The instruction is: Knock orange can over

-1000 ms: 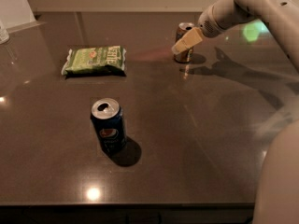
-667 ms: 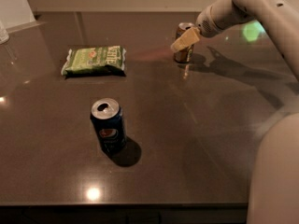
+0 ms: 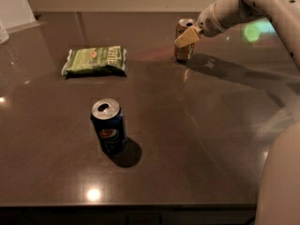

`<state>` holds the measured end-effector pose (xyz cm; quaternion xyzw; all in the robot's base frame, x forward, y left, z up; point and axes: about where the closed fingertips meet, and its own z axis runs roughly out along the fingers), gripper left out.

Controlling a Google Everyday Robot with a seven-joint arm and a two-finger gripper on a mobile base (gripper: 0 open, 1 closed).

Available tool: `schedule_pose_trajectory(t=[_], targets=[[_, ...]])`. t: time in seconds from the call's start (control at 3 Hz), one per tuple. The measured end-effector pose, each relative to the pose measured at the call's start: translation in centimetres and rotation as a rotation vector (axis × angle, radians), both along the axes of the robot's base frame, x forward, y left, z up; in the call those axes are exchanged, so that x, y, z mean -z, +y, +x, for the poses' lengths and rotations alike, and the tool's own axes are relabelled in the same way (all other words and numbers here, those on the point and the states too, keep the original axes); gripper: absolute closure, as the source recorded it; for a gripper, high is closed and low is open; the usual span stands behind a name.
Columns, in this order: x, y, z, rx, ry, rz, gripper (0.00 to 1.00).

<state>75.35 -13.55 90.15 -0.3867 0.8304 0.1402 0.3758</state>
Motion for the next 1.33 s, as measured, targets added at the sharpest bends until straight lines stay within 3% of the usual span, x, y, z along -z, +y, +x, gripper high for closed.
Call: schedule_pose_trajectory(t=[0.33, 0.67, 1.0, 1.33], targets=[[-0.7, 0.5, -1.0, -0.031, 0.009, 0.006, 1.0], [-3.7, 2.2, -8.4, -0.253, 0.231, -0.208, 1.0], [-4.5, 2.6, -9.1, -0.286, 0.244, -0.243, 1.0], [-7.0, 1.8, -12.4, -0.334, 0.212, -0.428, 1.0]])
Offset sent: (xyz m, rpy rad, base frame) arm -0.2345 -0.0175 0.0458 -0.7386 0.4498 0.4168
